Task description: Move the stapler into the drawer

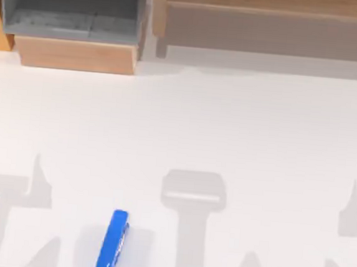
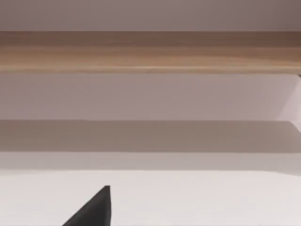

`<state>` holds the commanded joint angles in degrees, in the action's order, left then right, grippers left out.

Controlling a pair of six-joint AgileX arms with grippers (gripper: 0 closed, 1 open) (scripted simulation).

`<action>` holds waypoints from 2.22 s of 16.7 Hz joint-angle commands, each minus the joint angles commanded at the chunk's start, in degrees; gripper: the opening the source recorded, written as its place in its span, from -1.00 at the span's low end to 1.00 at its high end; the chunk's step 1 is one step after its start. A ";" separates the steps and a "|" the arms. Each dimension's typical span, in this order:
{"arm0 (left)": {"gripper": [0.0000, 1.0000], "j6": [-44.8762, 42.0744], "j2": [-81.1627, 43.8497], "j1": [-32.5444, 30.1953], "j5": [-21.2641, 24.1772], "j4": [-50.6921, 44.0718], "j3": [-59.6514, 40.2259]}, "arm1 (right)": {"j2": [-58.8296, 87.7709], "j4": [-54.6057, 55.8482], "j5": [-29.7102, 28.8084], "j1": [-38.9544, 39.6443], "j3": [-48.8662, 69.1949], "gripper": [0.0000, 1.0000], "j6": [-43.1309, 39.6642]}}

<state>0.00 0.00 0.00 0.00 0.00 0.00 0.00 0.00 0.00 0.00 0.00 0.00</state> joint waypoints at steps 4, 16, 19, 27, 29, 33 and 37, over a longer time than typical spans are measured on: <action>1.00 -1.07 -1.67 0.08 0.55 0.72 -0.67 | 0.00 0.00 0.00 0.00 0.00 1.00 0.00; 1.00 -33.87 -48.99 7.62 11.32 24.07 -22.38 | 0.00 0.00 0.00 0.00 0.00 1.00 0.00; 1.00 -45.76 -65.90 10.95 14.58 32.84 -30.58 | 0.00 0.00 0.00 0.00 0.00 1.00 0.00; 1.00 -75.02 -107.81 19.43 22.40 55.02 -51.42 | 0.00 0.00 0.00 0.00 0.00 1.00 0.00; 1.00 -80.68 -115.93 21.07 23.91 59.40 -55.55 | 0.00 0.00 0.00 0.00 0.00 1.00 0.00; 1.00 -88.55 -127.38 23.35 26.04 65.56 -61.37 | 0.00 0.00 0.00 0.00 0.00 1.00 0.00; 1.00 -90.79 -130.67 24.00 26.66 67.32 -63.02 | 0.00 0.00 0.00 0.00 0.00 1.00 0.00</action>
<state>-90.79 -130.67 24.00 26.66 67.32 -63.02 0.00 0.00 0.00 0.00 0.00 0.00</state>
